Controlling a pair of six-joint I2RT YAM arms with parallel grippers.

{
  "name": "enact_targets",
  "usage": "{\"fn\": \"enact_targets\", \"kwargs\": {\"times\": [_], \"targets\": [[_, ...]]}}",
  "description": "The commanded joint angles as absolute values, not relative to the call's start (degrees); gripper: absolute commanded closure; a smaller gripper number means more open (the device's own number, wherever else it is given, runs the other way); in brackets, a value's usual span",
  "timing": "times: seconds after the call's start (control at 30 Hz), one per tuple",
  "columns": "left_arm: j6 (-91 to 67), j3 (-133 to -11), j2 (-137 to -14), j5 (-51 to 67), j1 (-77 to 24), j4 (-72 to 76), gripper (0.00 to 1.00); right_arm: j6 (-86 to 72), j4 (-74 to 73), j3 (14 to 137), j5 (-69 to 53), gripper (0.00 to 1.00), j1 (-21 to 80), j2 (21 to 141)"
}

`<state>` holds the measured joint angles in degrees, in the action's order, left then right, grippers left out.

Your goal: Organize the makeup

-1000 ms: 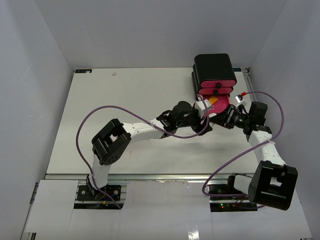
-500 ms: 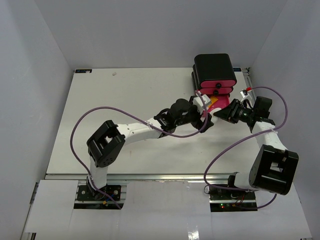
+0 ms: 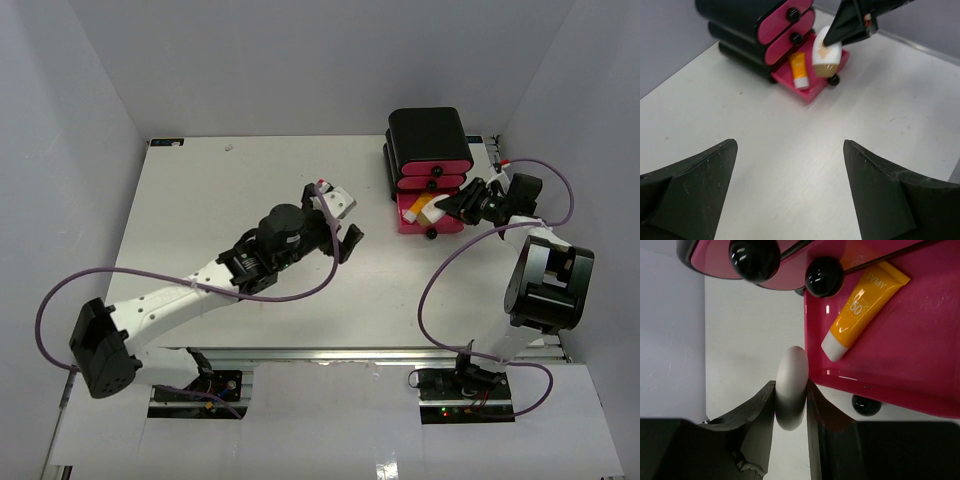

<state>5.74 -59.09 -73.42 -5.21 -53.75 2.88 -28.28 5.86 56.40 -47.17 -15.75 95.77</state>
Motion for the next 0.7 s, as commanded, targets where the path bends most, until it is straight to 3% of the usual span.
{"fn": "enact_targets", "kwargs": {"times": [0.0, 0.1, 0.27, 0.53, 0.67], "targets": [[7.91, -50.28, -61.10, -12.33, -51.31, -3.59, 0.02, -30.82, 10.84, 64.37, -44.48, 0.83, -15.91, 100.57], [8.00, -44.14, -54.85, -13.98, -50.52, -2.74, 0.02, -27.12, 8.63, 67.24, -41.15, 0.79, -15.91, 102.73], [8.35, -40.17, -51.42, -15.91, -50.28, -1.67, 0.02, -21.82, 4.15, 69.26, -37.98, 0.55, -15.82, 104.85], [6.72, -39.71, -51.47, -13.98, -50.19, -2.23, 0.02, -14.21, 1.06, 66.92, -32.73, 0.39, -15.82, 100.34], [5.74, -38.47, -49.80, -13.09, -50.21, -1.87, 0.02, -10.23, 0.47, 65.44, -29.58, 0.38, -15.82, 96.13]]}}
